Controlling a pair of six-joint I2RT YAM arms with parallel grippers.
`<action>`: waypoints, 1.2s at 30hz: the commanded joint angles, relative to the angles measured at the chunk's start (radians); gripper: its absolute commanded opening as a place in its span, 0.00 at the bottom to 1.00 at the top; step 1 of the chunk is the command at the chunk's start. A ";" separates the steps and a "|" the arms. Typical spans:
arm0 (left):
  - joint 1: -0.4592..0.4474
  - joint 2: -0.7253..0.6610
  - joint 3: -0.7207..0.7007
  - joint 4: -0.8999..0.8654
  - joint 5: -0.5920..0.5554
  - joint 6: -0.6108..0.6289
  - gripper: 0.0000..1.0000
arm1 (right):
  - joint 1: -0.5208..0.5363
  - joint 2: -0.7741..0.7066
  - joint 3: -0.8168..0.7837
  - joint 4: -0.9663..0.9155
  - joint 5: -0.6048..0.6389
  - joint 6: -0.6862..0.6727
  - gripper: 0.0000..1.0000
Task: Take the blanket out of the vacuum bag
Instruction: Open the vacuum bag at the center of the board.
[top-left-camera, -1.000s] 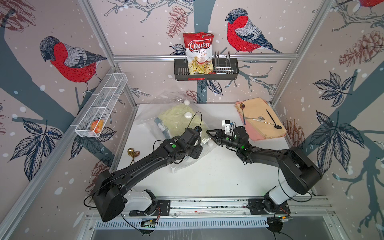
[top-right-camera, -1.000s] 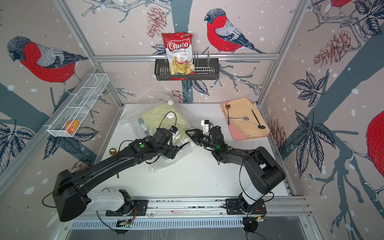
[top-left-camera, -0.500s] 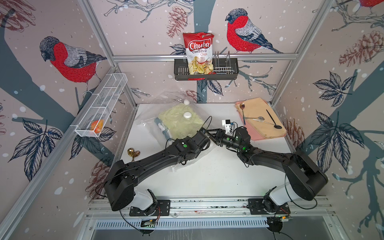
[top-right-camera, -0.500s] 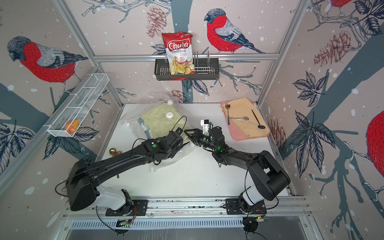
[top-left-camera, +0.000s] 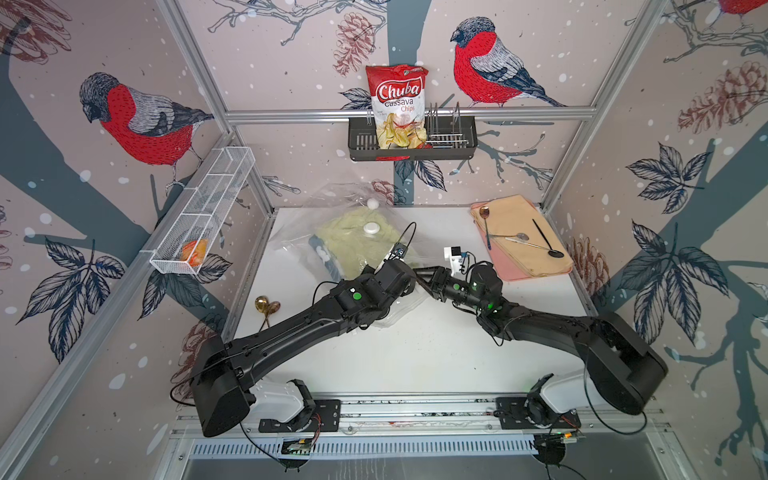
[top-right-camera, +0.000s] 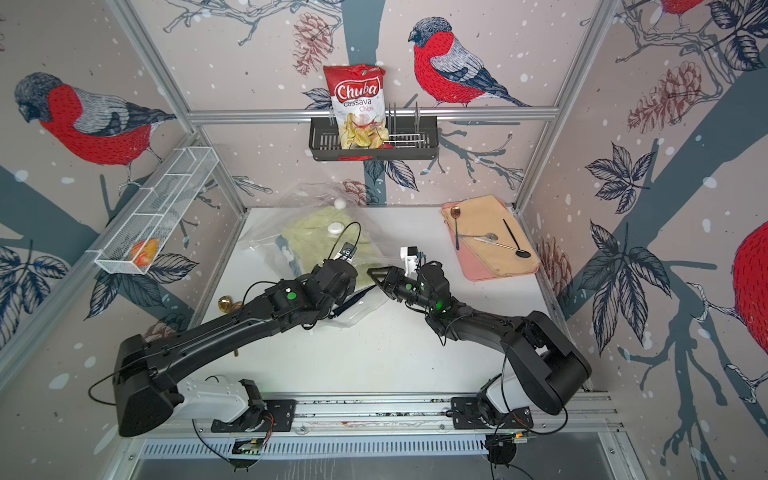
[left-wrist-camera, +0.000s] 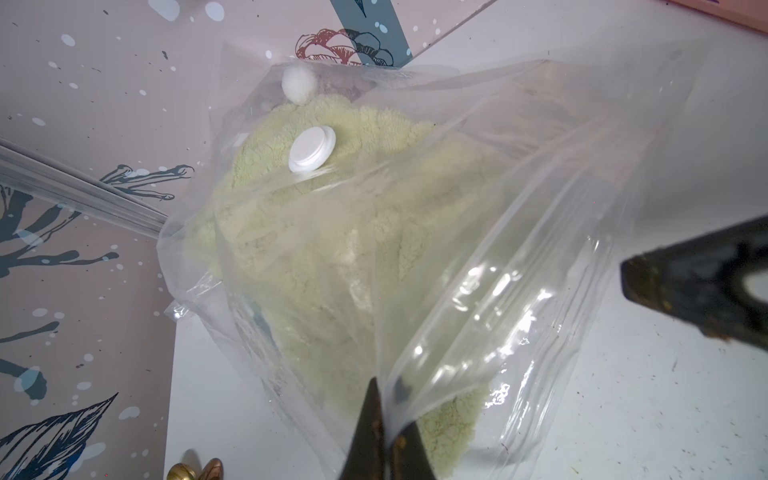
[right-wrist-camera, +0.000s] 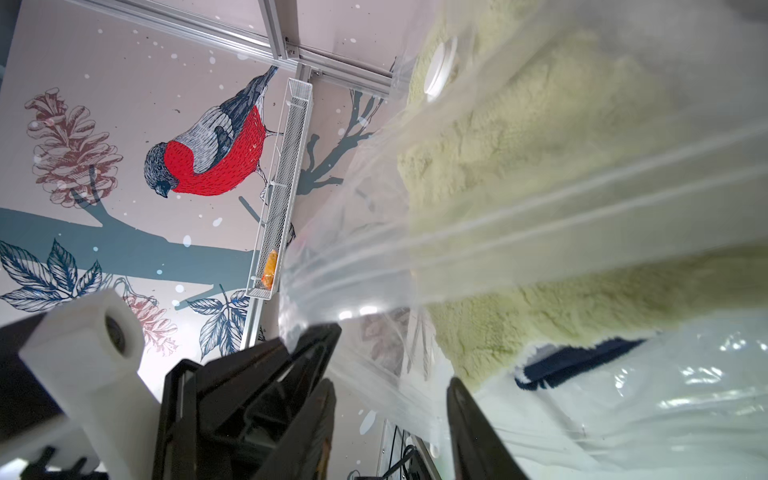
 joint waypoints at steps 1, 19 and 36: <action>0.001 -0.007 0.008 0.070 -0.021 0.034 0.00 | 0.043 -0.043 -0.038 -0.070 0.109 -0.061 0.35; 0.009 -0.127 -0.123 0.228 0.049 0.013 0.00 | 0.111 0.363 0.081 0.255 0.101 0.156 0.52; 0.018 -0.150 -0.181 0.271 0.117 0.024 0.02 | 0.139 0.446 0.110 0.195 0.228 0.172 0.54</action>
